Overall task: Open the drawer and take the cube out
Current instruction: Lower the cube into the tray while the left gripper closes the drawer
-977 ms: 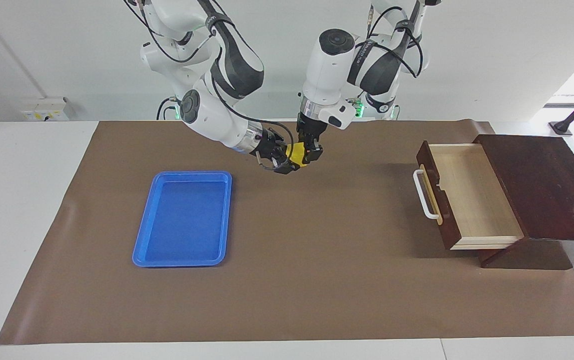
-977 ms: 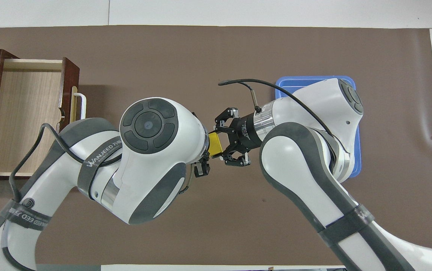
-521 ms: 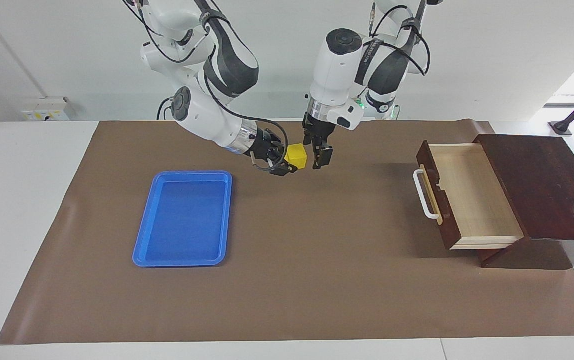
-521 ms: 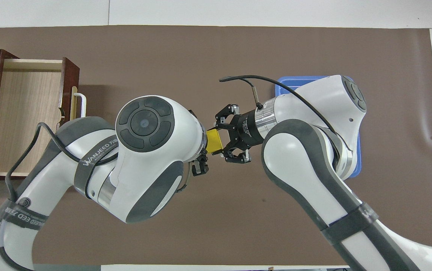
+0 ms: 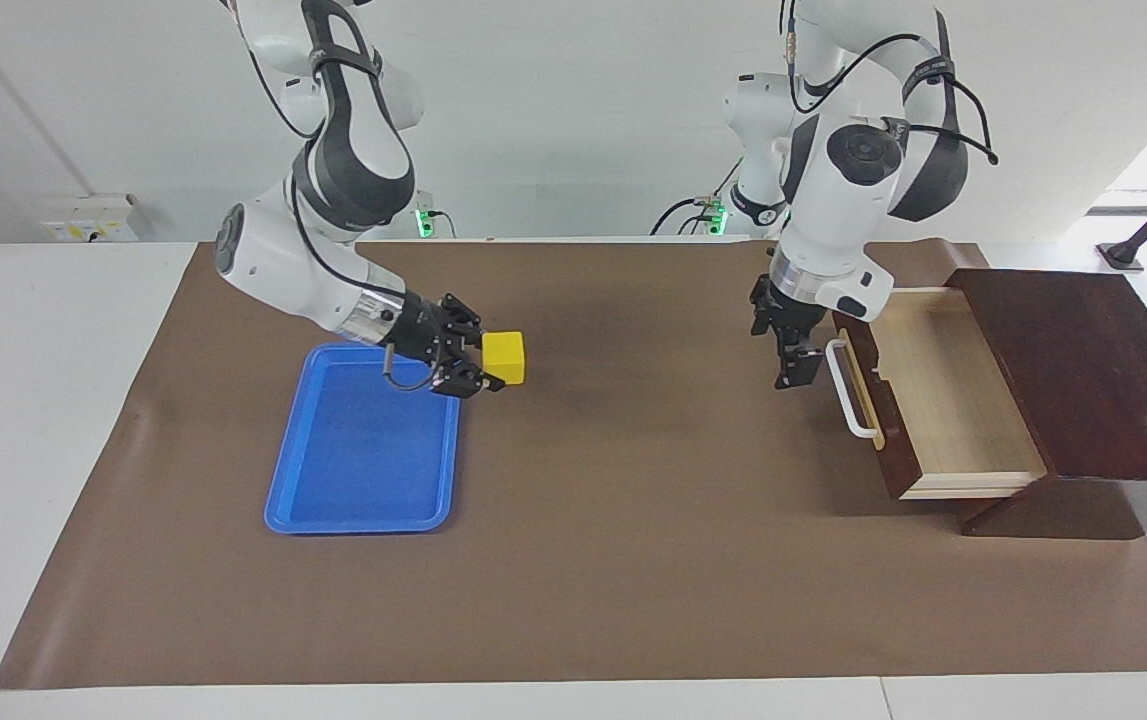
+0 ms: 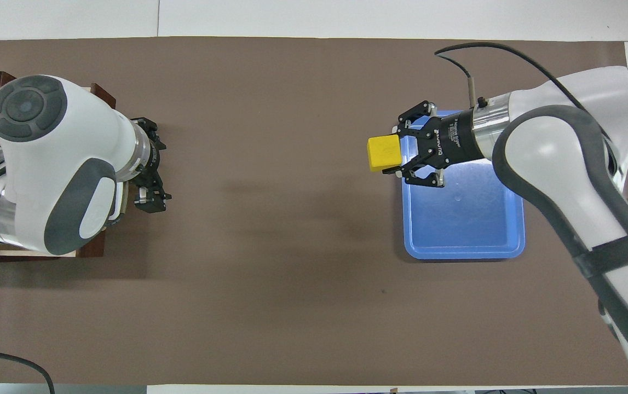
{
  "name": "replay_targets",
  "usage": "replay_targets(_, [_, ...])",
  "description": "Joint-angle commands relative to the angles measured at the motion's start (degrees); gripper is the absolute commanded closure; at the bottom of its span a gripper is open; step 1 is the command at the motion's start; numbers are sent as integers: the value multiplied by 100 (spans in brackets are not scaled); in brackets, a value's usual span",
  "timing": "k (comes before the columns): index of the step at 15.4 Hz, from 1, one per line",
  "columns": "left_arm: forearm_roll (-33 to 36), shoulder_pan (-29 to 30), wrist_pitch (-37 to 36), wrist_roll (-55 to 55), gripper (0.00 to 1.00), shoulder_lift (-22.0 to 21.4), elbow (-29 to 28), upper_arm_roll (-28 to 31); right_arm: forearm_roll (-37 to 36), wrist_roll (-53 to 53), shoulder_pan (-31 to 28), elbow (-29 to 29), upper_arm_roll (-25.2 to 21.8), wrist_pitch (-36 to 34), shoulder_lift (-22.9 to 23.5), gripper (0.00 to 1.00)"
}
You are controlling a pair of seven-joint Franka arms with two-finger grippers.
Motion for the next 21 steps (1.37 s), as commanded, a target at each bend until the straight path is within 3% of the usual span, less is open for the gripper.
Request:
replay_targets(1, [163, 448, 186, 680, 0, -131, -310, -65, -90, -188, -364, 350, 53, 75, 502, 100])
replay_targets(4, [181, 702, 300, 1051, 0, -183, -504, -65, -125, -381, -627, 852, 44, 92, 1127, 100])
replay_targets(7, [181, 958, 537, 1139, 0, -183, -557, -65, -275, -688, -839, 897, 44, 276, 1401, 100])
replay_targets(11, [181, 1143, 565, 1315, 0, -157, -523, -65, -310, -1592, -839, 345, 44, 786, 1463, 100])
replay_targets(16, [425, 1169, 607, 1333, 0, -157, -540, -56, -284, -1902, -928, 212, 44, 1032, 1577, 100])
replay_targets(21, [471, 1793, 687, 1983, 0, -122, -487, -56, -240, -2288, -848, -254, 53, 1534, 1551, 100])
